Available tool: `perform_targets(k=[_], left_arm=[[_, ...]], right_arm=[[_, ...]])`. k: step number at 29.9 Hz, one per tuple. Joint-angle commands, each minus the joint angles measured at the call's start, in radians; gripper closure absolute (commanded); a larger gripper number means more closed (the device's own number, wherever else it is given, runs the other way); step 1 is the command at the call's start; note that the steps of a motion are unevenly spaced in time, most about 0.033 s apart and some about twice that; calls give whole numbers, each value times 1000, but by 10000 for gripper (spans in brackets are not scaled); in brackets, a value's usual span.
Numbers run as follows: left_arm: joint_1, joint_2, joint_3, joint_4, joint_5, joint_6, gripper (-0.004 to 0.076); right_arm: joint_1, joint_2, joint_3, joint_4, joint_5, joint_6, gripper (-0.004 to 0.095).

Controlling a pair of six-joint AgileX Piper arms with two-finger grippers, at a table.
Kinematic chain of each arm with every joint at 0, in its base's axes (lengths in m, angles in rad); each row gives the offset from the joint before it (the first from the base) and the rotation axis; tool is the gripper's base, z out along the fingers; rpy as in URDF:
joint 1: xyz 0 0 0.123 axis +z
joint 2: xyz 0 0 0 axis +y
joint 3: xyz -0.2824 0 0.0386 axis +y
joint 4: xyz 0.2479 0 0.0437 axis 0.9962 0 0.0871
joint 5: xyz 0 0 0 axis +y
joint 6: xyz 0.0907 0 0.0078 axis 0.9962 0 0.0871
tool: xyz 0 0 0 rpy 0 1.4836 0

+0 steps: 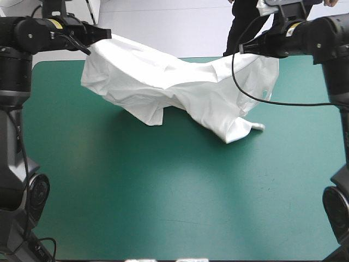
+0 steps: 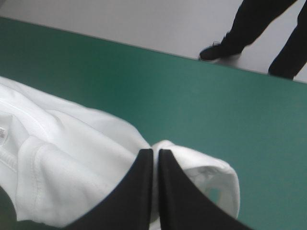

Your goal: Fold the cloth

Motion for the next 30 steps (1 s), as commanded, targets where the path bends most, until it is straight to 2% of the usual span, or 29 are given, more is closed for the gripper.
perform_targets(k=[1, 7, 14, 20, 30], left_arm=[[-1, -98, -102, -56, -14, 6, 733], [-1, -177, -198, -127, -54, 12, 733], [-1, -318, -245, -188, -245, 36, 733], [-1, -425, -245, -188, -357, 36, 733], [-1, -406, -212, -180, -340, 36, 733]], right_arm=[[-1, -133, -66, 4, -92, -27, 924], [-1, -227, -195, 44, -130, -69, 925], [-1, -271, -374, 149, -234, -114, 920], [-1, -283, -507, 189, -283, -123, 919], [-1, -253, -473, 194, -270, -120, 919]])
